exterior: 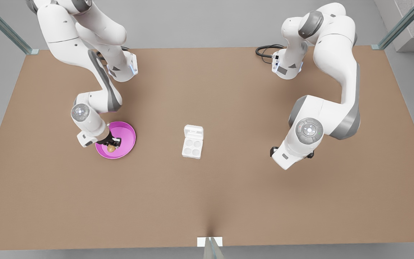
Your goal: Pack egg into the box and close the box lid
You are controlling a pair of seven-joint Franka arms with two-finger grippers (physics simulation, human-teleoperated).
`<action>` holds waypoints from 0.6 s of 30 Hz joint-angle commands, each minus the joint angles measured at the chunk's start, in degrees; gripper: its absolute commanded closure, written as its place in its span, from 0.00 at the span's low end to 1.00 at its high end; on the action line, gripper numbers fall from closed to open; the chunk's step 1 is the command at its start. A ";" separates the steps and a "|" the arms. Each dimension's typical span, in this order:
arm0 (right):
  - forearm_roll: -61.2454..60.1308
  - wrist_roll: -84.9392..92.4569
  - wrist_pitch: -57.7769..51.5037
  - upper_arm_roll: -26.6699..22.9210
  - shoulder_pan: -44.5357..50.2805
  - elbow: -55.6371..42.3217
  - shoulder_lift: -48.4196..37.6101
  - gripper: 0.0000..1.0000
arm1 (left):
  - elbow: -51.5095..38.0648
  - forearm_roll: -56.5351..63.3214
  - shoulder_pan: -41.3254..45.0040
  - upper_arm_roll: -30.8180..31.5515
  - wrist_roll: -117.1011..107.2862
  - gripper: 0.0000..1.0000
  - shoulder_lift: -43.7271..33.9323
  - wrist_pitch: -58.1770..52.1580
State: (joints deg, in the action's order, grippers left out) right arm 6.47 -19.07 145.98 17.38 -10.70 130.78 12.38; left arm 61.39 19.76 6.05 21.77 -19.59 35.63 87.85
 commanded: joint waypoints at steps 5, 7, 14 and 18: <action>-5.67 -18.54 -19.33 -0.15 12.28 -14.15 7.31 0.50 | -0.04 0.10 0.10 0.03 -0.18 0.00 -0.12 -0.04; -9.71 -22.23 -20.82 -0.77 18.34 -16.87 8.10 0.50 | -0.04 0.10 0.10 0.03 -0.18 0.00 -0.12 -0.04; -15.87 -34.01 -29.00 -12.28 36.98 -37.61 18.91 0.50 | -0.04 0.10 0.10 0.03 -0.18 0.00 -0.04 -0.04; -19.12 -37.35 -31.29 -18.52 45.95 -43.07 21.90 0.49 | -0.04 0.10 0.19 -0.06 -0.18 0.00 -0.04 -0.04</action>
State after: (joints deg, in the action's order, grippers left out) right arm -10.58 -36.99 119.92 -0.23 33.75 88.76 33.83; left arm 61.38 19.82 6.21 21.76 -19.70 35.69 87.86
